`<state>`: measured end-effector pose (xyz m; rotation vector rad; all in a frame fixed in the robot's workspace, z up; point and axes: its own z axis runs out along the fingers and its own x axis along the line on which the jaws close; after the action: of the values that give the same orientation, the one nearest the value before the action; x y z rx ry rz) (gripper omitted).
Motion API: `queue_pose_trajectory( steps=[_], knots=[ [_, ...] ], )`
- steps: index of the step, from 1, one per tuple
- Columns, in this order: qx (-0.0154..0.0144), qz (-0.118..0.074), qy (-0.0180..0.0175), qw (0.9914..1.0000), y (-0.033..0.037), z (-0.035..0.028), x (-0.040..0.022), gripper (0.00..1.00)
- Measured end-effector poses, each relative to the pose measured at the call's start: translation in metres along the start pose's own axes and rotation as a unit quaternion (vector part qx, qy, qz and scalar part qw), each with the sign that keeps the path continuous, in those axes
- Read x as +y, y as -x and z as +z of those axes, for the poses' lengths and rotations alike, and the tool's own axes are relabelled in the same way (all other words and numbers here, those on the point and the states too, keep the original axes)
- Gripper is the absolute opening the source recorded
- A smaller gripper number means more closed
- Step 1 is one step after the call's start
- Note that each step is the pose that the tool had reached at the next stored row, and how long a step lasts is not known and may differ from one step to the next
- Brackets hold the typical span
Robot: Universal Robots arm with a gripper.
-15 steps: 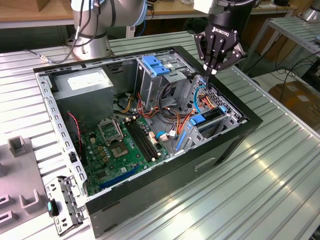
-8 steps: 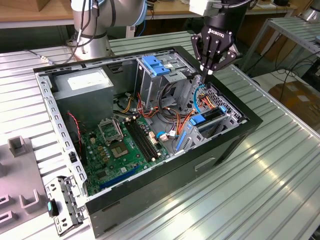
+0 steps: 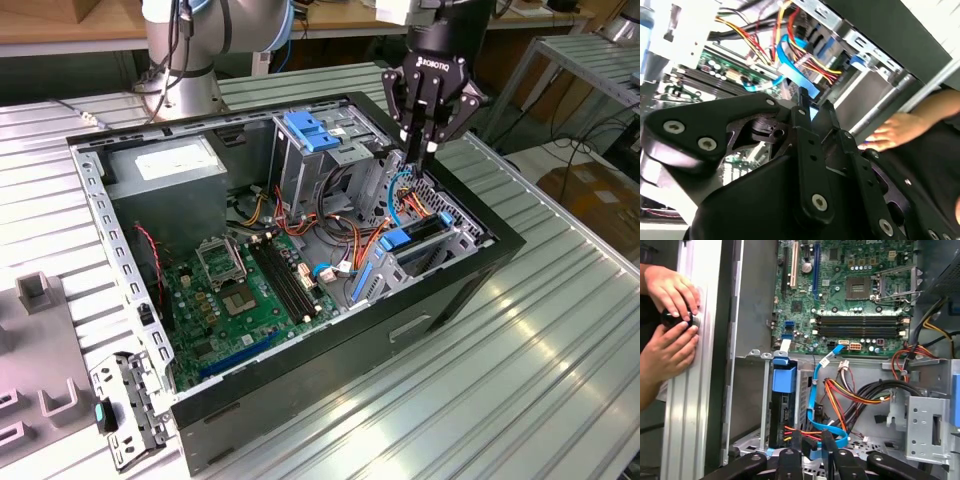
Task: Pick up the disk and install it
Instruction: 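Insert the second disk wire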
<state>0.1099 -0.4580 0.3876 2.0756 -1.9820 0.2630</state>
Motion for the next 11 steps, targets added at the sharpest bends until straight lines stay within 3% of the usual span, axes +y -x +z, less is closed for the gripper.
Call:
queue_pose_trajectory(
  steps=[1,2,8,11],
  knots=[
    [0.0041,0.000,0.0002,0.99999,0.0009,-0.0001,-0.0002,0.30],
    [0.0056,0.000,0.0003,0.99998,0.0020,-0.0001,-0.0008,0.30],
    [0.0059,0.008,0.0037,0.99995,0.0091,0.0038,-0.0038,0.30],
    [0.0093,0.010,0.0046,0.99990,0.0104,0.0073,-0.0040,0.30]
  ],
)
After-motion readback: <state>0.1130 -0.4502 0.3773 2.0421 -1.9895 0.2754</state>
